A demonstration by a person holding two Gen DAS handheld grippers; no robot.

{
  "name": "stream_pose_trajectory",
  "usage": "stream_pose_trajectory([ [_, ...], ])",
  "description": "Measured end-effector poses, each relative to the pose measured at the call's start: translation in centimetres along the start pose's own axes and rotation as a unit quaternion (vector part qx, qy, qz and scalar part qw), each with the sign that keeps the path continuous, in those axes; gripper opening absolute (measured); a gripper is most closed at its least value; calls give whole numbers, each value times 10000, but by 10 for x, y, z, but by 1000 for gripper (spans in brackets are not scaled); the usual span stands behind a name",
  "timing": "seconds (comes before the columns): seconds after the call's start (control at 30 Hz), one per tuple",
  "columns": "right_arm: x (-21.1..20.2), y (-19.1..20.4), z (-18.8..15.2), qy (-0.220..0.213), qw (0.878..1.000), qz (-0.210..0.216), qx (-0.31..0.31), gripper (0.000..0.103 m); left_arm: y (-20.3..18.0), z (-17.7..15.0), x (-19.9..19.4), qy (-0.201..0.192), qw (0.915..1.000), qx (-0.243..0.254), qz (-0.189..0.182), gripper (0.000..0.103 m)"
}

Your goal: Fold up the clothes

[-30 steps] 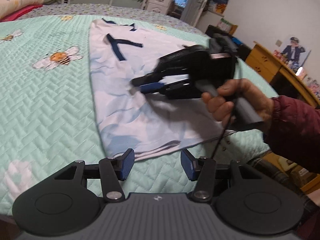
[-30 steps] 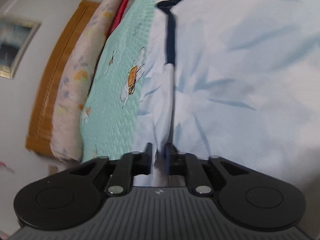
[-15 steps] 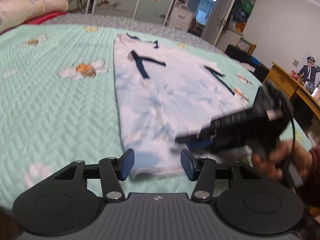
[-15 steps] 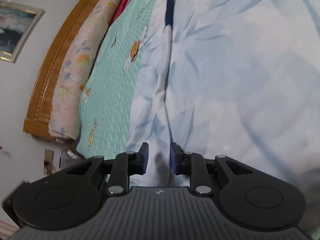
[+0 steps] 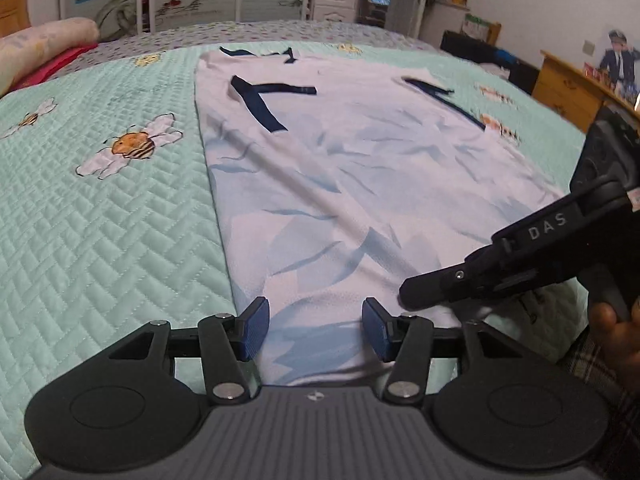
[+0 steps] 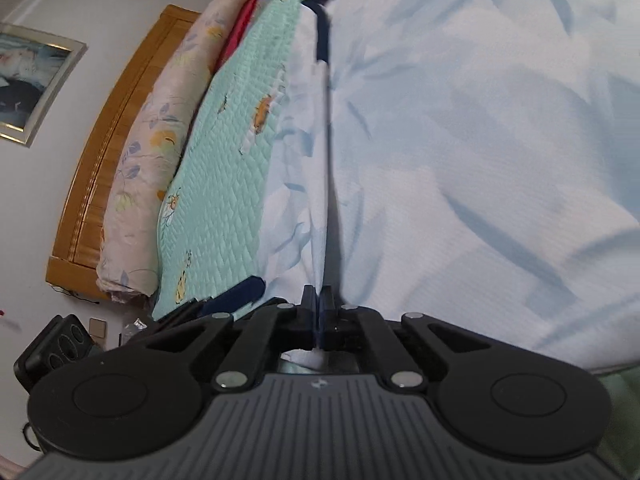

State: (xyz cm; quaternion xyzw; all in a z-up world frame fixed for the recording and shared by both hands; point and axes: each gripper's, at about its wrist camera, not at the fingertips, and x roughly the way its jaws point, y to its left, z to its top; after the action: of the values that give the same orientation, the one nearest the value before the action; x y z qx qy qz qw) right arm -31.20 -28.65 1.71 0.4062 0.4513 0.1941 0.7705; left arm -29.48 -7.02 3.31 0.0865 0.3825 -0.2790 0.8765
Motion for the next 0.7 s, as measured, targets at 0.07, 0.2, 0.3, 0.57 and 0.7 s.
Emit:
stream_pose_trajectory([
  [0.07,-3,-2,3,-14,10000,33,20,0,1,0,0,3,10000,-12,22,55],
  [0.2,-9,-7,9,-41,9999,99,59,4,4,0,-3,50,10000,-84,-11,55],
  [0.3,-14,-11,13,-62,9998,149,89,11,7,1,-8,88,9999,-148,14,55],
  [0.57,25,-3,113,-548,9980,-118,-279,22,6,27,-22,-409,9987,-227,-180,55],
  [0.7,62,-3,147,-389,9986,-135,-335,22,15,36,1,-380,9983,-391,-203,55],
])
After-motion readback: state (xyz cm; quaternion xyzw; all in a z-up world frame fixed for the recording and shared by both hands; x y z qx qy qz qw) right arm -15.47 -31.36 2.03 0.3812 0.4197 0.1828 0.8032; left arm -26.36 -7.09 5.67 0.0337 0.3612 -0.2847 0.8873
